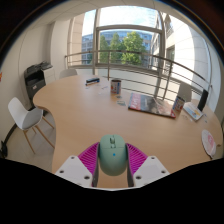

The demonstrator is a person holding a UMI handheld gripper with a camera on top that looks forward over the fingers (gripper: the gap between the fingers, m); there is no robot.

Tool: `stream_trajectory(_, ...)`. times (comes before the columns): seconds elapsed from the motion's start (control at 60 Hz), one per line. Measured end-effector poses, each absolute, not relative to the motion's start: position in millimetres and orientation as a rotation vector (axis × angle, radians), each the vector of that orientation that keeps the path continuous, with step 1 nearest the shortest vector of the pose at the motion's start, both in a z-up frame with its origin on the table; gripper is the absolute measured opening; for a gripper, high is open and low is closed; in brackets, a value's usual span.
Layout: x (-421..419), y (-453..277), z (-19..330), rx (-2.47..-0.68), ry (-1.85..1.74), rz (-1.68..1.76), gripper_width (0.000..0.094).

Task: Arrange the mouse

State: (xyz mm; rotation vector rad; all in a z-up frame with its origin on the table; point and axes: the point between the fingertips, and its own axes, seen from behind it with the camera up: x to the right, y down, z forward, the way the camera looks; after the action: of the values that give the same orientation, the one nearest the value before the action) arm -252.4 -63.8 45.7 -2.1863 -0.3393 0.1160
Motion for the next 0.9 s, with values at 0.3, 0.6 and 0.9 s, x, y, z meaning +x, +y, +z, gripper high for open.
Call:
stream_trajectory(0.3,-167,-47,300,-1.833,-0.214,0.227,0.0397)
stream_trajectory(0.6,155,45,284,-1.843,0.063,0.008,0.0396)
stream_trajectory(0.9,337,71,35,-2.239,0.103,-0.131,0.0406)
